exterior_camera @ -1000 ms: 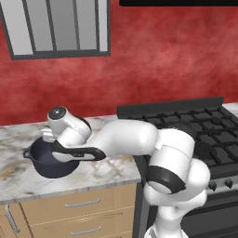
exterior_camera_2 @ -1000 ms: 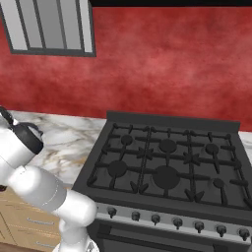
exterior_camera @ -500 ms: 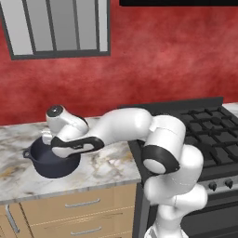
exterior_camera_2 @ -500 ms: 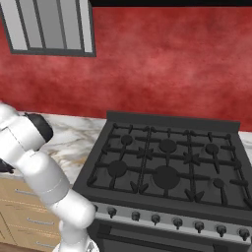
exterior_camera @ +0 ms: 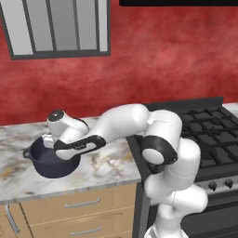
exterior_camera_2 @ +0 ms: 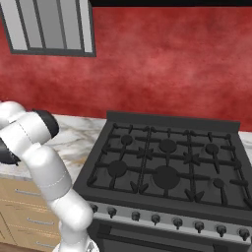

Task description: Turn on the sink faucet. Then move the lemon wedge from the counter to the sink. Turn off the sink. Move the vegetable from the sink to the pot next to the stove. Finally move the pot to the front left burner.

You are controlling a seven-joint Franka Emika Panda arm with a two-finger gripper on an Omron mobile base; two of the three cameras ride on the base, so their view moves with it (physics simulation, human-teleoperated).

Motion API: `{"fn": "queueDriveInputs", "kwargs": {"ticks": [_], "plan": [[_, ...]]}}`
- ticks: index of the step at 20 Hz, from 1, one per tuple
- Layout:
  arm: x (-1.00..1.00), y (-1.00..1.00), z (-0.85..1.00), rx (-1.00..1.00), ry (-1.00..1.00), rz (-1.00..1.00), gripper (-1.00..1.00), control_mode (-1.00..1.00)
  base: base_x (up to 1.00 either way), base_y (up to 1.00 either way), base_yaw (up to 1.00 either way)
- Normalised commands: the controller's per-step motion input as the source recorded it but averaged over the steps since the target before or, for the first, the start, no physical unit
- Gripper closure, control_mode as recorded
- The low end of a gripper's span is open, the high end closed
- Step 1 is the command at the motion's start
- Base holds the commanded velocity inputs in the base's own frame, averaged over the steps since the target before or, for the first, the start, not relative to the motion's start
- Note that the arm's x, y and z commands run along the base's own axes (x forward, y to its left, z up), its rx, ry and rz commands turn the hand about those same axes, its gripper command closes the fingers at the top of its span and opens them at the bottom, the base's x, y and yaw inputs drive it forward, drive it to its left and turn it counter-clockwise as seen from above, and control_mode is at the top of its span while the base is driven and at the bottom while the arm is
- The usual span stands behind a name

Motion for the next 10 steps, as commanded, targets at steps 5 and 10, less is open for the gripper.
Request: {"fn": "queueDriveInputs", "kwargs": {"ticks": [5, 10], "plan": [[0.03, 0.03, -0.11, 0.00, 0.01, 0.00, -1.00, -1.00, 0.00, 0.00, 0.00], [0.00, 0.11, 0.12, 0.00, 0.00, -0.01, -1.00, -1.00, 0.00, 0.00, 0.00]]}}
